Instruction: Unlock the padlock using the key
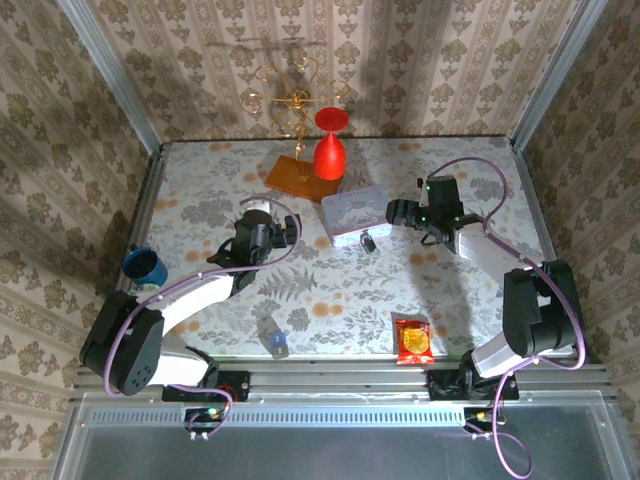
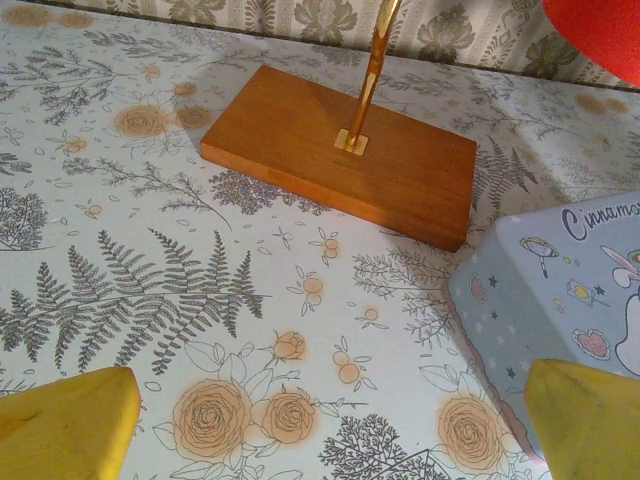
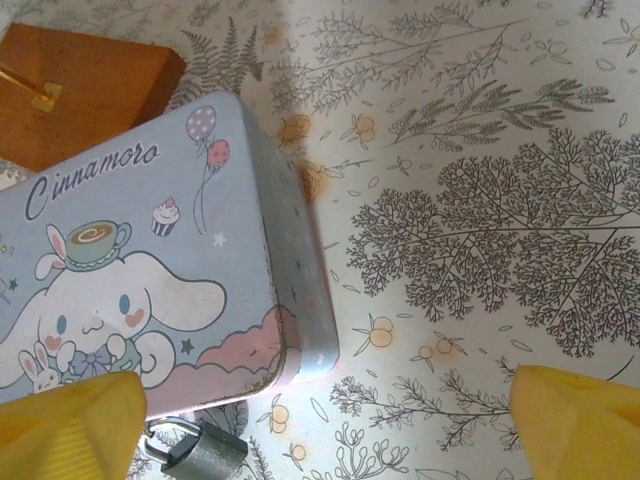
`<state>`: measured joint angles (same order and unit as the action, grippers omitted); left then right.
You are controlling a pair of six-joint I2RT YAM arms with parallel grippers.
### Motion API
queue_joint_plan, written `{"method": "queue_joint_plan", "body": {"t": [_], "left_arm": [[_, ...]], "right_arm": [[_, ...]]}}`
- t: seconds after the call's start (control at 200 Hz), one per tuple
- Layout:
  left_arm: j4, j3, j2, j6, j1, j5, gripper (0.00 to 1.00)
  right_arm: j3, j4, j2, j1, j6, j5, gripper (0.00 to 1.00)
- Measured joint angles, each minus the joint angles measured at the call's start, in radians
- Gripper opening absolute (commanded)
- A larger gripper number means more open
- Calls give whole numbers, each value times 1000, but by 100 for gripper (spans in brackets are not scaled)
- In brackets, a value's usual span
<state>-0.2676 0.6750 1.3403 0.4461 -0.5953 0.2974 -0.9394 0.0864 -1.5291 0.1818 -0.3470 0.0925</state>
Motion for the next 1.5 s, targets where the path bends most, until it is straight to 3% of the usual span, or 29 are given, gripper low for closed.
{"method": "queue_joint_plan", "body": {"t": [0.225,0.385,0.54,0.795,1.136,1.496], "left_arm": [[2,0,-10,0,0,19,100],[2,0,-24,-2,0,29,100],[3,0,-27,-12,0,37,100],[3,0,-42,-21,0,48,100],[39,0,-64,-24,7,59,100],[45,0,-73,-24,14,66,100]], "right_arm": [[-9,154,32,3,-52,-80,81],[63,298,182,8,-87,-188,76],[126,466,294,17,-99,-252,63],[150,630,296,109,-87,-292,41],[50,681,5,207,-46,-359,41],[-9,680,-100,217,11,-397,41]]}}
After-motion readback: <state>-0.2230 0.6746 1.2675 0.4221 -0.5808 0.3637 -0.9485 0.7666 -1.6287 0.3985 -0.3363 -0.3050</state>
